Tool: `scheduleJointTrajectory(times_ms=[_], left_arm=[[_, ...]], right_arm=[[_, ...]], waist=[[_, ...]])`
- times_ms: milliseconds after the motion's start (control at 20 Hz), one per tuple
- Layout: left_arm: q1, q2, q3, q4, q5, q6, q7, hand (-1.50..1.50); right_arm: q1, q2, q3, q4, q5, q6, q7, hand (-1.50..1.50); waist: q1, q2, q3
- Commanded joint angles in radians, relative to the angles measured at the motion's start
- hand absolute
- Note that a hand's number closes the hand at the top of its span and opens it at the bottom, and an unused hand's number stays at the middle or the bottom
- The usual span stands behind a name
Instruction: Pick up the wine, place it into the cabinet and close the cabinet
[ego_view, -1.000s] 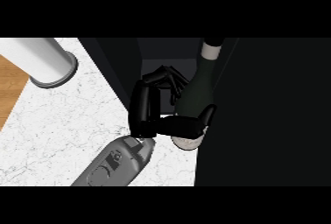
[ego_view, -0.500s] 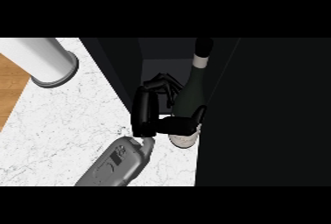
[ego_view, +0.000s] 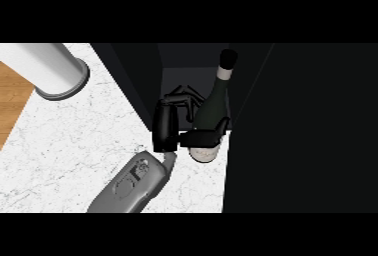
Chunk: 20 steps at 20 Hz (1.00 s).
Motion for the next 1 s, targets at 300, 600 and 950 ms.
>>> scheduleJointTrajectory(times_ms=[300, 600, 950], left_arm=[[-0.092, -0.001, 0.161, 0.16, 0.085, -0.105, -0.108, 1.5], [-0.126, -0.001, 0.163, 0.235, 0.116, -0.107, -0.102, 1.5], [-0.233, 0.004, 0.252, 0.364, 0.115, -0.185, -0.066, 1.5]], right_arm=[[-0.03, -0.015, -0.039, -0.065, -0.07, -0.015, 0.028, -1.5], [0.046, -0.014, -0.079, -0.124, -0.155, 0.013, 0.015, -1.5], [0.045, 0.014, -0.009, -0.114, -0.065, -0.01, 0.025, -1.5]], waist=[[0.003, 0.002, 0.0], [-0.01, 0.001, 0.001], [0.0, 0.0, 0.0]])
